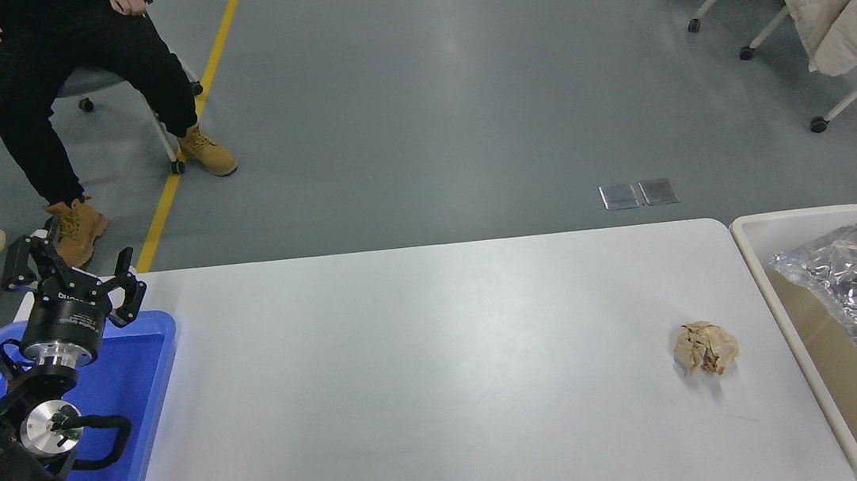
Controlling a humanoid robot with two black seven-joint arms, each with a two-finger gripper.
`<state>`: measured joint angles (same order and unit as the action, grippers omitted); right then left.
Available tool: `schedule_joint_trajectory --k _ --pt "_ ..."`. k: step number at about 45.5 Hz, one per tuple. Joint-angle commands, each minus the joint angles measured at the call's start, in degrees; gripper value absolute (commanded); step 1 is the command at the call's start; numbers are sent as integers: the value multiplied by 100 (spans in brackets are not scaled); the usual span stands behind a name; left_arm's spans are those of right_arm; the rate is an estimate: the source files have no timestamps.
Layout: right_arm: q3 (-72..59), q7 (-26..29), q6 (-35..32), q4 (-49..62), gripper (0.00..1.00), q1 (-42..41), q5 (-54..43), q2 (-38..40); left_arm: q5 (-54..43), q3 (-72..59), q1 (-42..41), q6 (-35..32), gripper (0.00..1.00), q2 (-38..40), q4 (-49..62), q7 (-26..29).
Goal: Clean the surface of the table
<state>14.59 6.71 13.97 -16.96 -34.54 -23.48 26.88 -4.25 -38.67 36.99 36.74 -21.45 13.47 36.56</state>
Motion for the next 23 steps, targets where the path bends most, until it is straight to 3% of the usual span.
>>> schedule_joint_trajectory --k 1,14,15,16,19,20,23 --pt "220 -64 36 272 0 88 63 -254 -5 0 2 0 100 0 -2 0" --pt "220 -64 36 272 0 62 63 -333 3 0 2 0 100 0 7 0" --pt "220 -64 36 263 9 53 63 -333 4 0 2 0 100 0 -2 0" --pt "220 -64 36 263 25 53 71 -333 4 0 2 0 100 0 -2 0" --pt "211 -64 36 246 90 27 72 -315 -5 0 2 0 100 0 -2 0" --pt "211 -64 27 220 100 18 72 -306 -5 0 2 0 100 0 -2 0" --pt "220 -64 27 193 100 -44 72 -306 -5 0 2 0 100 0 7 0"
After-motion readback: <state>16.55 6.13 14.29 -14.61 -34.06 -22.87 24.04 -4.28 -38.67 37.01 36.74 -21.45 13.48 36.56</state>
